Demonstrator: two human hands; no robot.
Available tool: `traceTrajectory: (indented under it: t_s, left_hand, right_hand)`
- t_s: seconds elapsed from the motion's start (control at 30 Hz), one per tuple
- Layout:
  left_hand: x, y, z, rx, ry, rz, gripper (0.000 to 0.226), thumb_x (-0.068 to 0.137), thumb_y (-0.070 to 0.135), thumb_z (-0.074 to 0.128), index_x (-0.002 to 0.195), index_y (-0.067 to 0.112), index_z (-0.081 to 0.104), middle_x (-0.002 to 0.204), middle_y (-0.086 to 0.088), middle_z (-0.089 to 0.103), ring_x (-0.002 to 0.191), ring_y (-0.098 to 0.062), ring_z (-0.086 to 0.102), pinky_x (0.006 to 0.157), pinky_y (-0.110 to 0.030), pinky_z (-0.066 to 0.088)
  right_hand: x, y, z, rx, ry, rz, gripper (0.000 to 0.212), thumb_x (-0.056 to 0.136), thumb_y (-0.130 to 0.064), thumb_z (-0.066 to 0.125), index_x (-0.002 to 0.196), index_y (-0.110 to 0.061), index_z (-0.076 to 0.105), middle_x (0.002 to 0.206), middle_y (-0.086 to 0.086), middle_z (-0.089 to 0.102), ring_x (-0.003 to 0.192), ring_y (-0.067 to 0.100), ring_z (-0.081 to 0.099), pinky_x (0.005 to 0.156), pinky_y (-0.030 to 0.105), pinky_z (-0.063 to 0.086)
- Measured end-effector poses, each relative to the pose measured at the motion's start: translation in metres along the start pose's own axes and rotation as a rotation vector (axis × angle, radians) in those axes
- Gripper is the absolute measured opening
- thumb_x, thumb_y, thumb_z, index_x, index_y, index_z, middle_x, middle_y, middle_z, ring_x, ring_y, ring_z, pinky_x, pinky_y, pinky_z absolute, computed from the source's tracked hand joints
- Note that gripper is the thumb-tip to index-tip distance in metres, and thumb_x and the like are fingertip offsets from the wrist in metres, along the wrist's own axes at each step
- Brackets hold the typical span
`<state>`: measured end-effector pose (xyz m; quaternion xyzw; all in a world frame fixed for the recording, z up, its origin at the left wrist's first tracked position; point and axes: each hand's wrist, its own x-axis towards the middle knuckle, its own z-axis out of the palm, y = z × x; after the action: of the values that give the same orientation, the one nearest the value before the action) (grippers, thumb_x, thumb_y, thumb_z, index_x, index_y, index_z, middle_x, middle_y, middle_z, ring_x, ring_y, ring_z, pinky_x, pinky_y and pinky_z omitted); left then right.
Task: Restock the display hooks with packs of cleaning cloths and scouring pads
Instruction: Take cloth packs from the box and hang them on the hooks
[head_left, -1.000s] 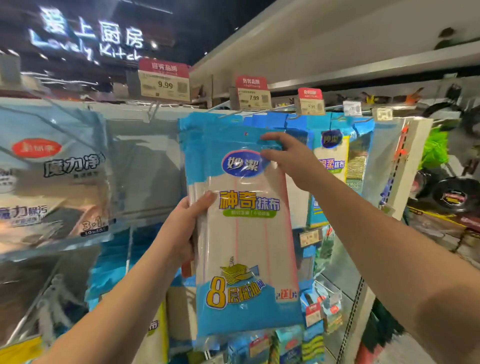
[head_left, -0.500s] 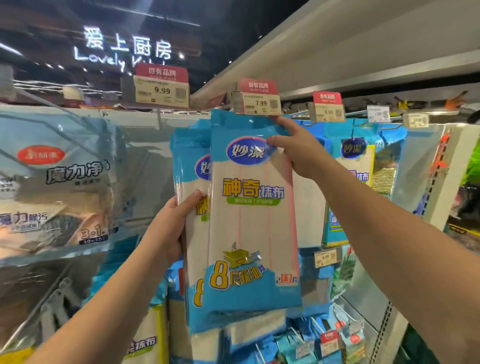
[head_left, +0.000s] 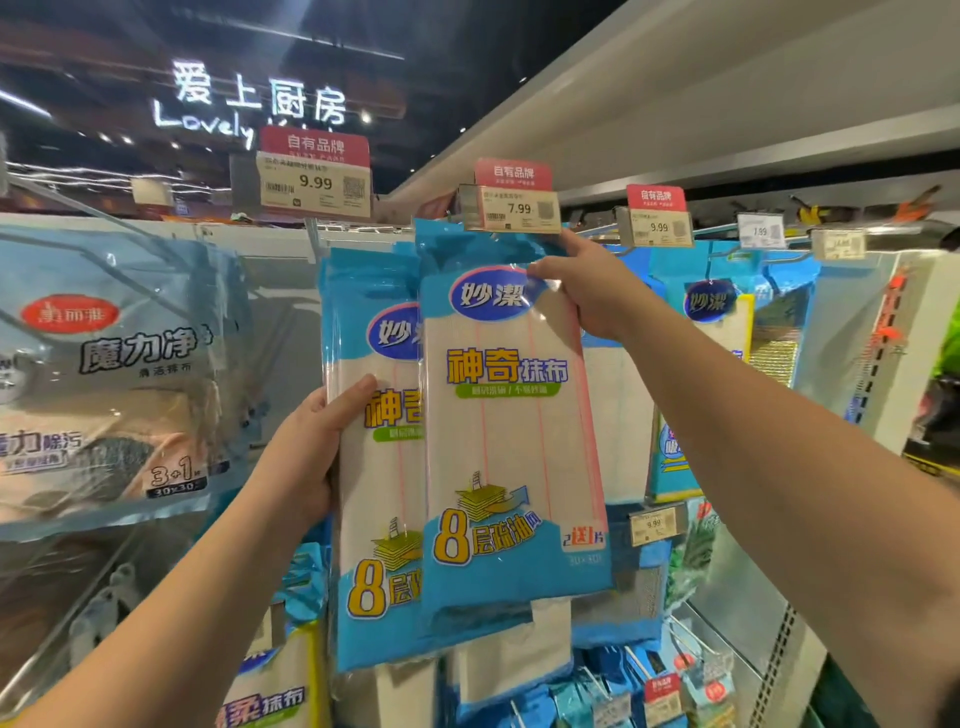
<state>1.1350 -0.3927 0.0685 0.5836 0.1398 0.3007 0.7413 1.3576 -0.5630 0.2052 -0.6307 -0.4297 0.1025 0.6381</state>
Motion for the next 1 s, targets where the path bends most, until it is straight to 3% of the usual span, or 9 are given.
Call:
traceTrajectory:
  t_s: [0.2, 0.3, 0.43, 0.53, 0.67, 0.77, 0.83, 0.93, 1.0]
  left_hand:
    - [-0.008, -0.002, -0.008, 0.08, 0.109, 0.072, 0.026, 0.093, 0.036, 0.068, 0.112, 0.018, 0.061, 0.096, -0.006, 0.079, 0.086, -0.028, 0.077, 0.073, -0.045, 0.061]
    - [-0.008, -0.004, -0.013, 0.133, 0.154, 0.104, 0.031, 0.092, 0.035, 0.071, 0.114, 0.015, 0.061, 0.094, -0.007, 0.079, 0.081, -0.026, 0.077, 0.068, -0.042, 0.061]
    - [-0.008, -0.006, -0.021, 0.163, 0.171, 0.112, 0.031, 0.093, 0.035, 0.07, 0.113, 0.013, 0.063, 0.095, -0.009, 0.078, 0.083, -0.026, 0.077, 0.073, -0.045, 0.061]
    - [-0.007, -0.008, -0.029, 0.164, 0.177, 0.102, 0.041, 0.091, 0.037, 0.071, 0.121, 0.011, 0.062, 0.101, -0.01, 0.077, 0.092, -0.032, 0.075, 0.081, -0.053, 0.061]
    - [-0.007, -0.009, -0.037, 0.173, 0.231, 0.118, 0.041, 0.089, 0.036, 0.075, 0.119, 0.013, 0.06, 0.098, -0.007, 0.078, 0.088, -0.028, 0.076, 0.079, -0.052, 0.061]
    - [-0.011, -0.008, -0.043, 0.279, 0.317, 0.177, 0.038, 0.089, 0.037, 0.075, 0.117, 0.017, 0.06, 0.097, -0.004, 0.077, 0.08, -0.019, 0.076, 0.062, -0.037, 0.062]
    - [-0.013, -0.008, -0.049, 0.332, 0.368, 0.204, 0.038, 0.088, 0.039, 0.076, 0.115, 0.019, 0.06, 0.099, -0.003, 0.076, 0.079, -0.018, 0.076, 0.063, -0.039, 0.062]
    - [-0.016, -0.006, -0.057, 0.33, 0.392, 0.205, 0.034, 0.086, 0.041, 0.077, 0.11, 0.023, 0.059, 0.101, -0.002, 0.075, 0.086, -0.023, 0.075, 0.077, -0.051, 0.062]
    - [-0.019, -0.003, -0.058, 0.328, 0.4, 0.207, 0.026, 0.087, 0.04, 0.076, 0.102, 0.028, 0.058, 0.099, -0.002, 0.074, 0.087, -0.023, 0.074, 0.077, -0.051, 0.062]
  right_hand:
    - [-0.001, 0.013, 0.008, -0.09, 0.068, 0.015, 0.059, 0.092, -0.011, 0.065, 0.144, -0.032, 0.045, 0.126, 0.006, 0.061, 0.092, 0.024, 0.073, 0.073, 0.04, 0.062]
    - [-0.005, 0.027, 0.017, -0.202, 0.179, -0.056, 0.063, 0.089, -0.032, 0.07, 0.145, -0.041, 0.041, 0.14, 0.0, 0.047, 0.112, 0.016, 0.064, 0.086, 0.039, 0.059]
    - [-0.042, 0.054, 0.042, -0.274, 0.308, -0.105, 0.078, 0.09, -0.034, 0.071, 0.153, -0.036, 0.026, 0.147, -0.003, 0.031, 0.127, 0.007, 0.037, 0.107, 0.033, 0.037]
    - [-0.082, 0.084, 0.065, -0.211, 0.291, -0.047, 0.088, 0.087, -0.032, 0.075, 0.157, -0.031, 0.021, 0.136, -0.012, 0.027, 0.124, 0.003, 0.035, 0.1, 0.024, 0.035]
    - [-0.102, 0.105, 0.084, -0.272, 0.283, 0.018, 0.084, 0.089, -0.035, 0.073, 0.156, -0.027, 0.023, 0.131, -0.008, 0.03, 0.109, -0.003, 0.04, 0.094, 0.008, 0.031]
    - [-0.086, 0.109, 0.082, -0.331, 0.283, 0.035, 0.089, 0.088, -0.038, 0.073, 0.158, -0.03, 0.018, 0.131, -0.004, 0.034, 0.087, -0.012, 0.047, 0.09, 0.011, 0.03]
    - [-0.07, 0.116, 0.079, -0.373, 0.291, 0.038, 0.091, 0.087, -0.039, 0.074, 0.158, -0.032, 0.017, 0.127, -0.001, 0.034, 0.08, -0.012, 0.048, 0.09, 0.015, 0.034]
    - [-0.044, 0.131, 0.079, -0.451, 0.316, 0.045, 0.092, 0.086, -0.044, 0.074, 0.157, -0.036, 0.017, 0.123, 0.0, 0.031, 0.094, 0.009, 0.057, 0.096, 0.027, 0.039]
    - [-0.025, 0.138, 0.082, -0.512, 0.319, 0.069, 0.093, 0.084, -0.051, 0.073, 0.156, -0.037, 0.017, 0.124, 0.003, 0.031, 0.111, 0.024, 0.053, 0.101, 0.034, 0.04]
